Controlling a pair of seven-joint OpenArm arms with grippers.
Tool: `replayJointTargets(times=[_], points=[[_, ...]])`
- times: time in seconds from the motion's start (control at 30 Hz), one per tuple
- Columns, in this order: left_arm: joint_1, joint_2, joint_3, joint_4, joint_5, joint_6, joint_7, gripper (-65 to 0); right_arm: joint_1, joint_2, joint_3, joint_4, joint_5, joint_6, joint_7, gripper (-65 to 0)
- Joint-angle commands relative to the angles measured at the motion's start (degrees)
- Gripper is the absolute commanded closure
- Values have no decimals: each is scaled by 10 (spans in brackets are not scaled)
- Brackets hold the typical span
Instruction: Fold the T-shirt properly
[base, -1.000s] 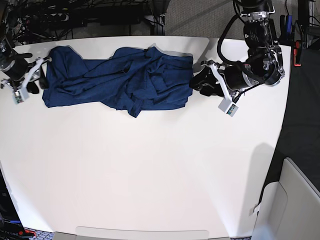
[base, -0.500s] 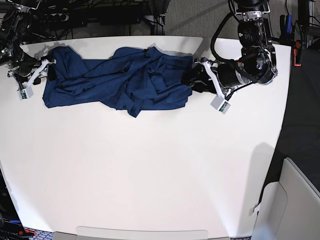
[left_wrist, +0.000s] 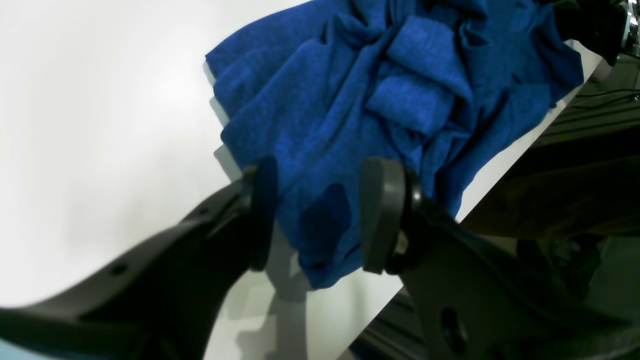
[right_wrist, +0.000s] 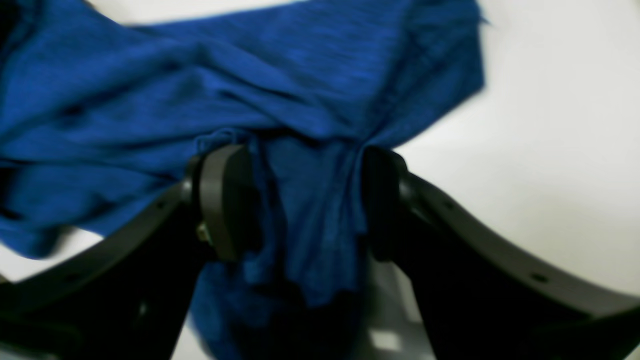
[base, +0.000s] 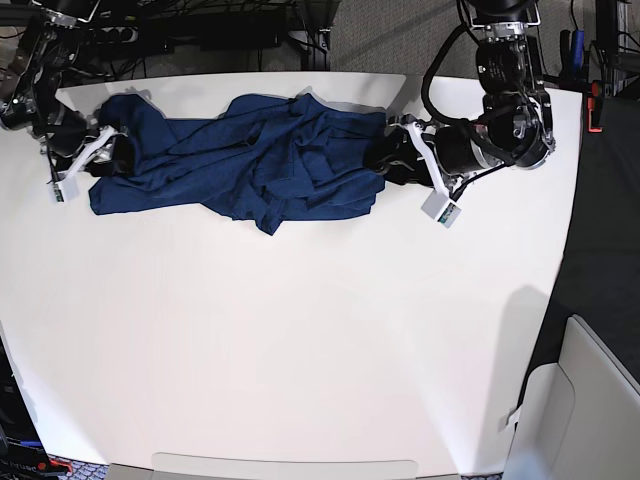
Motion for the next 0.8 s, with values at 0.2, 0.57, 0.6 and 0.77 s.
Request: replayJointTargets(times=[0.2,0.57,0.6,0.77], points=[[-8,-2,-1,8,-12,-3,-8,-265,5,-44,-2,5,-11,3,-37,-331],[-8,-2,-1,8,-12,-3,-8,-265,39,-75,-9,7,-7,3,-94,-118],[-7,-2,-1,8,-12,-3,-8,-265,43,-78,-9,8,-7,3,-95,-79],[-7,-2,-2,8,-12,-3,-8,-265,47,-74,44,16,14,3,-98,-31]])
